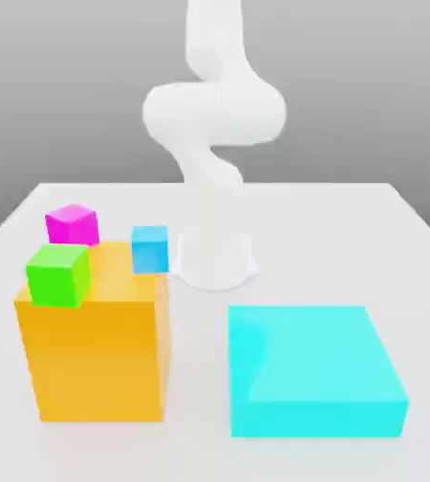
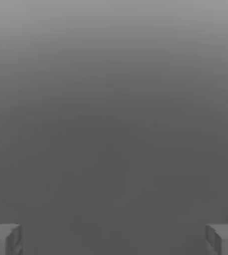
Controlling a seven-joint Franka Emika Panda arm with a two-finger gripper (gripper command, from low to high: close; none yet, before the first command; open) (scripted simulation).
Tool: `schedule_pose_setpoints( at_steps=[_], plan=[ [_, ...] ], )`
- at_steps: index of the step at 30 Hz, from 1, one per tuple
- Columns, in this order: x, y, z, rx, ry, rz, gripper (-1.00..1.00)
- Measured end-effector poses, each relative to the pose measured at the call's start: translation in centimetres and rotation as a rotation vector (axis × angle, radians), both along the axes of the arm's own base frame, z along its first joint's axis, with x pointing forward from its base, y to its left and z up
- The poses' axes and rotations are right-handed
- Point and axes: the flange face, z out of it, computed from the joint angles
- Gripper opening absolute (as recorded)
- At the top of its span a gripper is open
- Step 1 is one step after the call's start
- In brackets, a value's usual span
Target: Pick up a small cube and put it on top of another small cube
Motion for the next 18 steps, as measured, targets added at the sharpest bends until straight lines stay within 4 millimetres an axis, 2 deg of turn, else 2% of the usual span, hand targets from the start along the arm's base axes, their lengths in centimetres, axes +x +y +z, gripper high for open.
schedule_pose_setpoints(
  at_steps=[4,9,14,18],
  plan=[
    [4.7,3.7,-5.0,0.022,0.104,0.059,0.00],
    [8.9,9.0,-12.0,0.030,0.231,0.123,0.00],
    [11.3,14.9,-19.8,0.017,0.357,0.180,0.00],
    [11.7,20.1,-26.5,-0.010,0.455,0.231,0.00]
  ],
)
